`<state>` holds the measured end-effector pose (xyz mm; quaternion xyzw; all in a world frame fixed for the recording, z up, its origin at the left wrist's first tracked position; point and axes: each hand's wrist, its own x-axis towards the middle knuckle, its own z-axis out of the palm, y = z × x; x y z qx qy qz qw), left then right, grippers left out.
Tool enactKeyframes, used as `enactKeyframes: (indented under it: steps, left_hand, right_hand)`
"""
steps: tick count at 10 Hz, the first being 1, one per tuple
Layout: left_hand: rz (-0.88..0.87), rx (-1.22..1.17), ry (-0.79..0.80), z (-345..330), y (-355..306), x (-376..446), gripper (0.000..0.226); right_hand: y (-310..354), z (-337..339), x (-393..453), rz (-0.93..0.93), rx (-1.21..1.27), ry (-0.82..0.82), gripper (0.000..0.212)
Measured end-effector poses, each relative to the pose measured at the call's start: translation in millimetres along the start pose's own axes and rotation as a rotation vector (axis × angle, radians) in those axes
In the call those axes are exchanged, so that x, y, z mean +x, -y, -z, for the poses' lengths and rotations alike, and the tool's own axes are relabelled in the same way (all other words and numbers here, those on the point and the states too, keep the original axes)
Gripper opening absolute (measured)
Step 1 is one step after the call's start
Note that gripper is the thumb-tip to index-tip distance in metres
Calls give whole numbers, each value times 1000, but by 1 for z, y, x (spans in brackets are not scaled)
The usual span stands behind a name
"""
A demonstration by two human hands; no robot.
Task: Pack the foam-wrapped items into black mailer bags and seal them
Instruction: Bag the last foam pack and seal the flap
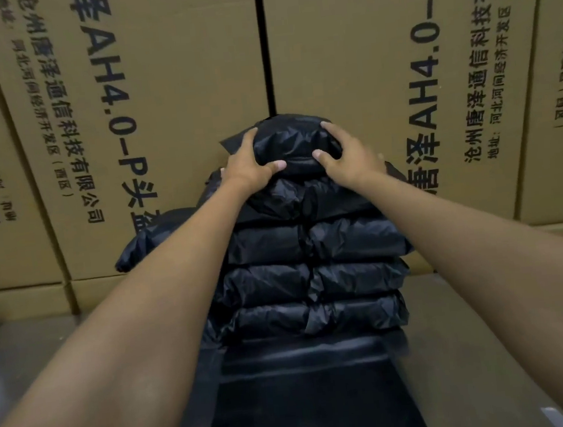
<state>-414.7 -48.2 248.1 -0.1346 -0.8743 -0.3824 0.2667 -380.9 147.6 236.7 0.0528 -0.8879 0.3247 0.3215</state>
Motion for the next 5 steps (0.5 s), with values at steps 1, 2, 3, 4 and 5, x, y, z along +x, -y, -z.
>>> enactKeyframes:
  steps: [1, 2, 3, 4, 5]
  left_hand:
    - [12, -16, 29, -3, 10, 24, 88]
    - [4, -6, 27, -2, 19, 26, 86]
    - [111, 257, -123, -19, 9, 2, 85]
    - [182, 456, -294, -40, -15, -38, 82]
    - [193, 430, -249, -60, -33, -100, 83]
  right_hand:
    - [-4, -14, 16, 13, -235, -53, 58]
    - [-7, -22, 16, 37, -310, -82, 59]
    - [-3, -18, 9, -2, -311, 0, 62]
    - [9, -5, -5, -39, -245, 193, 85]
    - [11, 6, -62, -51, -82, 308, 92]
